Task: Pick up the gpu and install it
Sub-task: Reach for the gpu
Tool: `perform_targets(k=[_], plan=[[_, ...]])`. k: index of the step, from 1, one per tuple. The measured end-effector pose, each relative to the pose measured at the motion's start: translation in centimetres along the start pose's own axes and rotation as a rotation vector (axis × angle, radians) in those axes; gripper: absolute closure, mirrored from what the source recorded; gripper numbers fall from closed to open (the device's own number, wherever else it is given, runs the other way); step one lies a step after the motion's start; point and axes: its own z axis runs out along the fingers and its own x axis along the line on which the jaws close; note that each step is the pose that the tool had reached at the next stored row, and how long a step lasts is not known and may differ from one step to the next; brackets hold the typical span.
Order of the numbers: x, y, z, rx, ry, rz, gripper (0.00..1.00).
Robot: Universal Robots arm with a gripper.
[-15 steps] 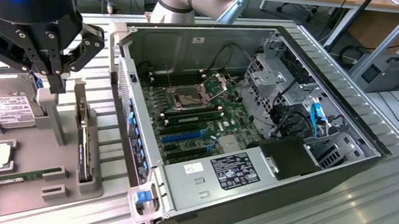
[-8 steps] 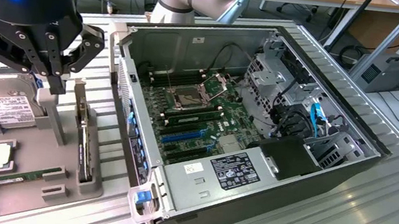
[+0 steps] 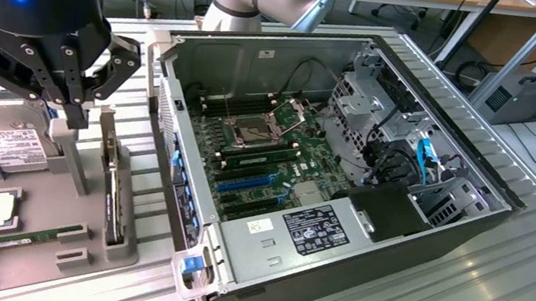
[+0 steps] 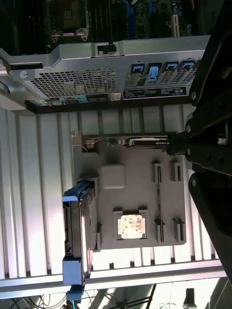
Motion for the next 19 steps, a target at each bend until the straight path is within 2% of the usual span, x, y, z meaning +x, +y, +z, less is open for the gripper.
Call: perform_targets(k=[19], plan=[[-0.05, -0.67, -0.01, 0.0001, 0.0000, 0.000, 0.89]])
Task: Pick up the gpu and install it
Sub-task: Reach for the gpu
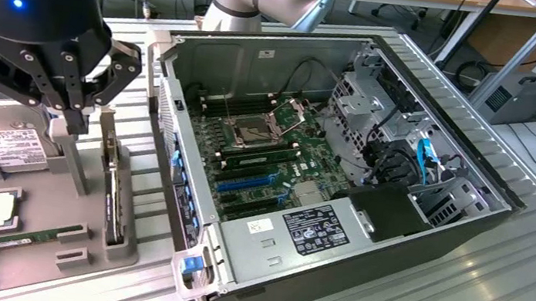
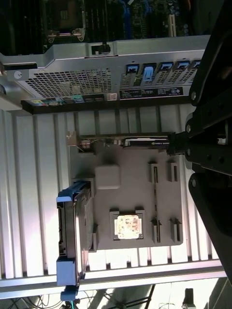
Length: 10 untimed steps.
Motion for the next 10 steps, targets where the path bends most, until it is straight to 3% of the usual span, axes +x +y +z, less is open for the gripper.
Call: perform_targets(k=[10], plan=[[-0.03, -0.35, 0.00, 0.0000, 0.0000, 0.000, 0.89]])
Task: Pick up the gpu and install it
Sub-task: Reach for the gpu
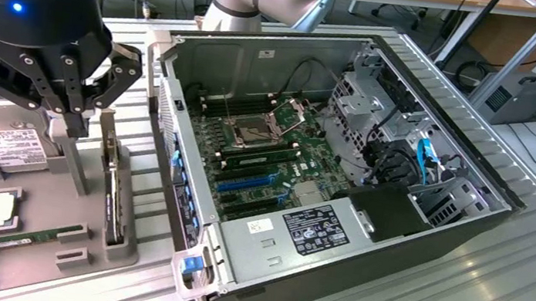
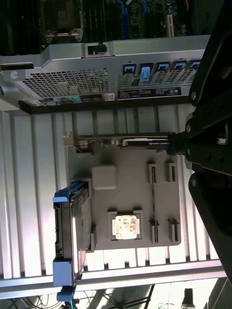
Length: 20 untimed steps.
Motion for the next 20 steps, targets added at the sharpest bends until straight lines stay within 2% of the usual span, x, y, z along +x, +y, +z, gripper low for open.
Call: perform_targets(k=[20], plan=[[-0.07, -0.90, -0.01, 0.0000, 0.0000, 0.000, 0.89]])
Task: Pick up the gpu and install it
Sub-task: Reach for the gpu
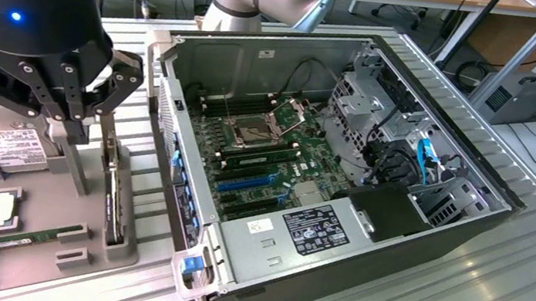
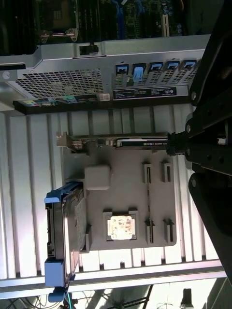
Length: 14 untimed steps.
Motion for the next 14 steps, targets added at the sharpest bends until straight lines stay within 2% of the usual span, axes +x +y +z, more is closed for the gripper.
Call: perform_targets(k=[14], plan=[[-0.04, -0.53, -0.01, 0.0000, 0.0000, 0.000, 0.89]])
